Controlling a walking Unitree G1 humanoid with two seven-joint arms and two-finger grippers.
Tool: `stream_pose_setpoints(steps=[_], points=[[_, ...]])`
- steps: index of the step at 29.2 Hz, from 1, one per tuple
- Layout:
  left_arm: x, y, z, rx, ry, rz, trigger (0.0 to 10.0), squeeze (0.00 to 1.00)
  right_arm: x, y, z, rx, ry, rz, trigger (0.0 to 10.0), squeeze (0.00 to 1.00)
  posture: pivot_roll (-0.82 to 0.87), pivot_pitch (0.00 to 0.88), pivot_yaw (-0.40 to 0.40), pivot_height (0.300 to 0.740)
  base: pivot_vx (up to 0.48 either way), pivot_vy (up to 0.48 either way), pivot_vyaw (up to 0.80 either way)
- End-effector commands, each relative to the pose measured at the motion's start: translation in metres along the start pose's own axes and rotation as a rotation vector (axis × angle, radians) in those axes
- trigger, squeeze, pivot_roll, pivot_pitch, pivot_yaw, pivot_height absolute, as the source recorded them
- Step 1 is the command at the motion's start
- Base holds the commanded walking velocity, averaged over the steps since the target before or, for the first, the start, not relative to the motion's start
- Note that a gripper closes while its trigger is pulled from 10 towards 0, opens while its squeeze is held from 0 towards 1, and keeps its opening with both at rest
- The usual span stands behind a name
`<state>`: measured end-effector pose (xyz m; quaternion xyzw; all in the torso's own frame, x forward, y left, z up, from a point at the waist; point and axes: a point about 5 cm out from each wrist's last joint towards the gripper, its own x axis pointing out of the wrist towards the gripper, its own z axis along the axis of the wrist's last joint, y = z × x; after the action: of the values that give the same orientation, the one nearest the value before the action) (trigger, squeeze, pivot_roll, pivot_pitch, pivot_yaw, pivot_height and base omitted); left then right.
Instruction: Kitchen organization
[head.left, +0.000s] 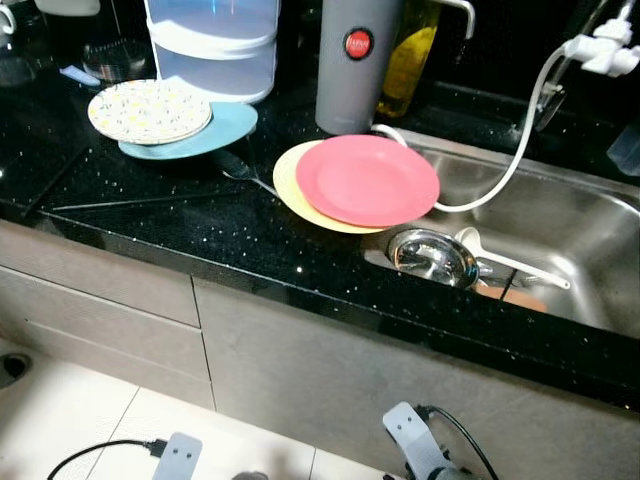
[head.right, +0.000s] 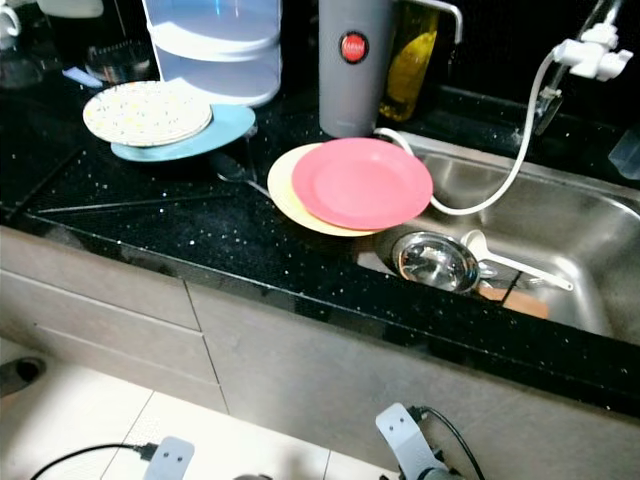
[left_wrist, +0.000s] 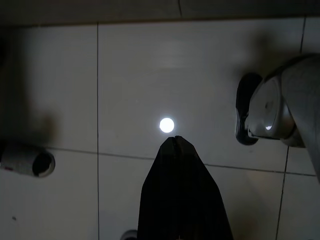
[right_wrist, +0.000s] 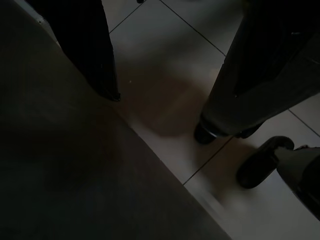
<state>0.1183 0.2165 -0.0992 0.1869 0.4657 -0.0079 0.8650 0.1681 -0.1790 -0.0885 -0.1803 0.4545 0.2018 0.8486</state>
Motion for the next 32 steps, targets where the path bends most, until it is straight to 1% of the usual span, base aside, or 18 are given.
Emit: stream_pose_setpoints(steps=[1, 6, 17, 20, 32], points=[[0.0004, -0.0047, 0.0029, 0.013, -0.011, -0.022, 10.0, 0.0, -0.0013, -0.002, -0.0043, 0.011, 0.015, -0.01, 10.0, 0.0, 0.12, 0.048, -0.125, 0.74, 0.0, 0.0, 0.0], [0.0005, -0.005, 0.0043, 0.012, -0.019, -0.023, 10.0, 0.0, -0.0011, -0.0031, -0.0041, 0.047, 0.018, -0.017, 10.0, 0.0, 0.12, 0.047, -0.125, 0.74, 0.0, 0.0, -0.09], [0.0006, -0.0053, 0.0054, 0.011, -0.026, -0.023, 10.0, 0.0, -0.0012, -0.0034, -0.005, 0.059, 0.026, -0.02, 10.0, 0.0, 0.12, 0.051, -0.124, 0.74, 0.0, 0.0, -0.79], [0.0007, -0.0051, 0.0059, 0.01, -0.028, -0.023, 10.0, 0.0, -0.0013, -0.0034, -0.0053, 0.061, 0.027, -0.023, 10.0, 0.0, 0.12, 0.054, -0.123, 0.74, 0.0, 0.0, -0.48], [0.0009, -0.0048, 0.0079, 0.013, -0.038, -0.022, 10.0, 0.0, -0.001, -0.0017, -0.0051, 0.056, 0.023, -0.019, 10.0, 0.0, 0.12, 0.057, -0.119, 0.74, 0.0, 0.0, 0.0]])
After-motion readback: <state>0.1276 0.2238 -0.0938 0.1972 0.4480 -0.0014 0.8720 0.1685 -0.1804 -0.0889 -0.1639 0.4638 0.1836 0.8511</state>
